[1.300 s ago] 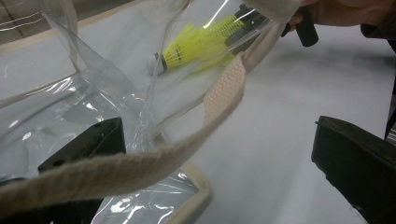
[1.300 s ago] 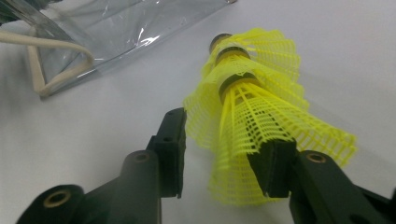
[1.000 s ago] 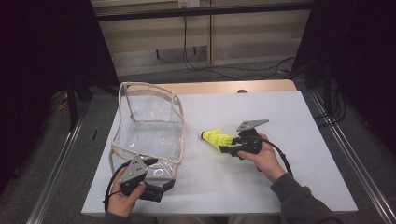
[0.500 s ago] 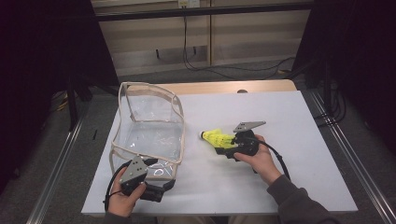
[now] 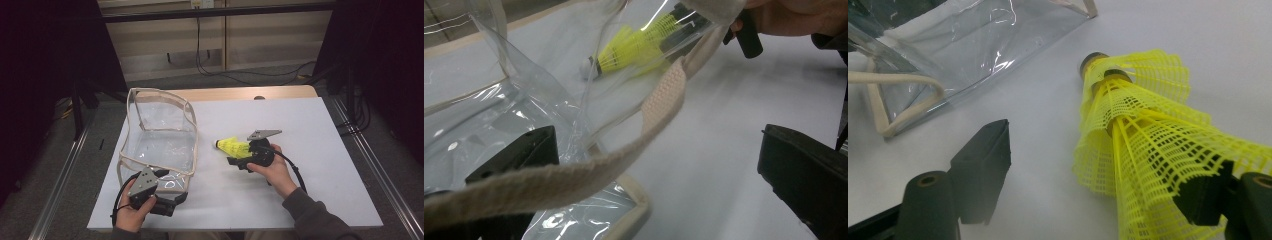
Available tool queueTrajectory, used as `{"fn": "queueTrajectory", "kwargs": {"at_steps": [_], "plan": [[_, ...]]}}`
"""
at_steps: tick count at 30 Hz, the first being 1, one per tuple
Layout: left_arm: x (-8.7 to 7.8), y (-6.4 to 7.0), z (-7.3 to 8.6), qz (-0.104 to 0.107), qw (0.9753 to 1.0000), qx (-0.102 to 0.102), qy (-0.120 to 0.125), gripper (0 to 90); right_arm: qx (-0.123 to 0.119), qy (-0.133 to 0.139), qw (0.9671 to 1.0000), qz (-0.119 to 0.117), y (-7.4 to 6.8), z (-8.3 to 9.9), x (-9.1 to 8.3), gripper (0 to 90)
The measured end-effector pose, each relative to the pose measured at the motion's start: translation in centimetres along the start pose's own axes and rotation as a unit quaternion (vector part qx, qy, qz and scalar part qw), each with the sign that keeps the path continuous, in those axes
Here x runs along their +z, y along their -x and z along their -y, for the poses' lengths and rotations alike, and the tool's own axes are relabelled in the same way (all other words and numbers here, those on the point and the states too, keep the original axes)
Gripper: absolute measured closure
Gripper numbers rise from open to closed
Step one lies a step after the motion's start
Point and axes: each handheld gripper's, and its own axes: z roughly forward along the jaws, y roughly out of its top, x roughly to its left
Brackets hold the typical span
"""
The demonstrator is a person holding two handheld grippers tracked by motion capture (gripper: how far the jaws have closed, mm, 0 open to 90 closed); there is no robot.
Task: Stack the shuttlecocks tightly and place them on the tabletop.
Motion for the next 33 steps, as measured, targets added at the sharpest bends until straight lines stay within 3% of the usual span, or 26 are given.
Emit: {"fn": "queueTrajectory", "kwargs": {"at_steps": [5, 12, 16, 25, 29, 33], "plan": [[0.0, 0.0, 0.0, 0.0, 1.0, 0.0, 0.001, 3.1, 0.001, 0.011, 0.9999, 0.004, -0.2, -0.2, 0.2, 22.0], [-0.1, 0.0, -0.1, 0.001, 1.0, 0.003, 0.002, 3.4, 0.008, 0.014, 0.9996, 0.024, -0.4, -0.4, 0.6, 27.9], [-0.1, -0.1, -0.1, 0.002, 1.0, 0.003, 0.001, 3.4, 0.011, 0.017, 0.9995, 0.022, -0.3, -0.4, 0.8, 36.0], [-0.1, -0.1, -0.1, 0.001, 1.0, -0.001, 0.003, 3.6, 0.02, 0.016, 0.9986, 0.045, -0.3, -0.3, 1.2, 47.3], [-0.1, -0.1, -0.1, 0.001, 1.0, 0.0, 0.003, 3.6, 0.023, 0.015, 0.9983, 0.052, -0.1, -0.3, 1.2, 57.1], [-0.1, -0.1, -0.1, 0.001, 1.0, 0.001, 0.002, 3.6, 0.029, 0.015, 0.9979, 0.055, 0.0, -0.3, 1.2, 58.3]]}}
